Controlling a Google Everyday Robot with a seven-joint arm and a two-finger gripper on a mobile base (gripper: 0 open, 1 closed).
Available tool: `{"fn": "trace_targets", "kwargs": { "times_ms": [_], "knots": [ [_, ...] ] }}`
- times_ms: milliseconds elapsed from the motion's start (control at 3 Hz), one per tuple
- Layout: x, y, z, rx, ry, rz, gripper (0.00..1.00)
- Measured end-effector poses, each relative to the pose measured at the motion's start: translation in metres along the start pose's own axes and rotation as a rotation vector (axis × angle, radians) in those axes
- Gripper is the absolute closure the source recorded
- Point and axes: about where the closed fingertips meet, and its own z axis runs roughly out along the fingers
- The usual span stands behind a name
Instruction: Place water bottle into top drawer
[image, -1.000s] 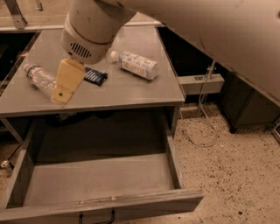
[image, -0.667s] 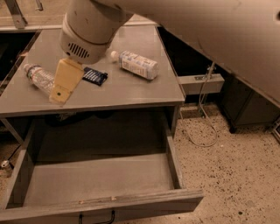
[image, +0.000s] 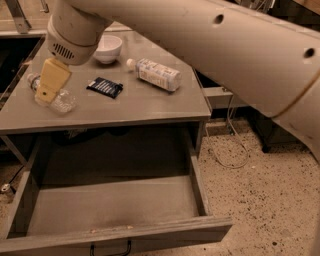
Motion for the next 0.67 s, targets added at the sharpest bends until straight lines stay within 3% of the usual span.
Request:
{"fn": "trace_targets", "kwargs": {
  "times_ms": [333, 667],
  "knots": [
    [-0.0087, -0.0154, 0.0332, -0.039, 0.018, 0.026, 0.0],
    [-0.0113, -0.0168, 0.0355, -0.042, 0.015, 0.027, 0.0]
  ]
}}
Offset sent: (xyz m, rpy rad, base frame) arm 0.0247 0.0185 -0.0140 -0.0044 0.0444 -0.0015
